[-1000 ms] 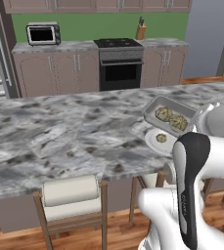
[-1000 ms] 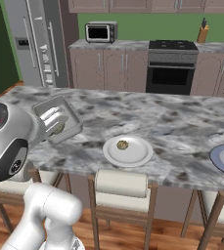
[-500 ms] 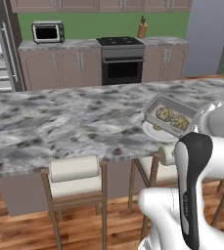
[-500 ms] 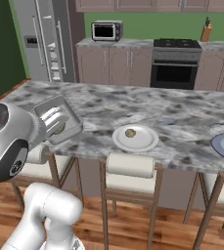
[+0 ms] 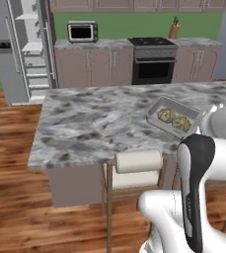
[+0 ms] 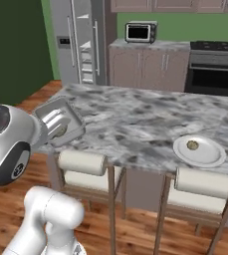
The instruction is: Place two dumplings into each of the tupperware containers and then place the containers in the fridge.
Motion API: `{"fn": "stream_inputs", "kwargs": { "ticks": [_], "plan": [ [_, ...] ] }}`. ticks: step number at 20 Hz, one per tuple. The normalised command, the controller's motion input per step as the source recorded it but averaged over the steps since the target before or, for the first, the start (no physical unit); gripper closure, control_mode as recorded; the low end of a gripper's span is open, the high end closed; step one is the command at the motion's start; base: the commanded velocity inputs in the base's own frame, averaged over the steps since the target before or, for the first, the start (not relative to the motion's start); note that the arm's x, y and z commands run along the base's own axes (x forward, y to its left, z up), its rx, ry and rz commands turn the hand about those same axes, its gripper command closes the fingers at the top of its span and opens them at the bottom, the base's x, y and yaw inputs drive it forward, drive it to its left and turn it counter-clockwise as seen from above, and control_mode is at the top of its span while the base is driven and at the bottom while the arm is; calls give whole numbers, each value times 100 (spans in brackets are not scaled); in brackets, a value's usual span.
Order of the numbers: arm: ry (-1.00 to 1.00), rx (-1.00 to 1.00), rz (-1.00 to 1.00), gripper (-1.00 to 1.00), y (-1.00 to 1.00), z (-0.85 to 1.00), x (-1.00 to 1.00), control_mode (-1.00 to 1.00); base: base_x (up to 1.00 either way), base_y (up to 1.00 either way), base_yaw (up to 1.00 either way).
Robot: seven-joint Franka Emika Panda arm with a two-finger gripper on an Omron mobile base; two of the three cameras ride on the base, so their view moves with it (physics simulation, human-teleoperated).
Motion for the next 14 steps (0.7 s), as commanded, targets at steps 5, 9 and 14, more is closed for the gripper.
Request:
{"fn": "stream_inputs", "kwargs": {
  "ticks": [5, 9, 14],
  "plan": [
    [0, 0, 0, 100, 0, 0, 0, 100, 48, 100, 7],
    [0, 0, 0, 100, 0, 0, 0, 100, 65, 100, 3],
    [0, 0, 0, 100, 0, 0, 0, 100, 47, 100, 4]
  ]
}}
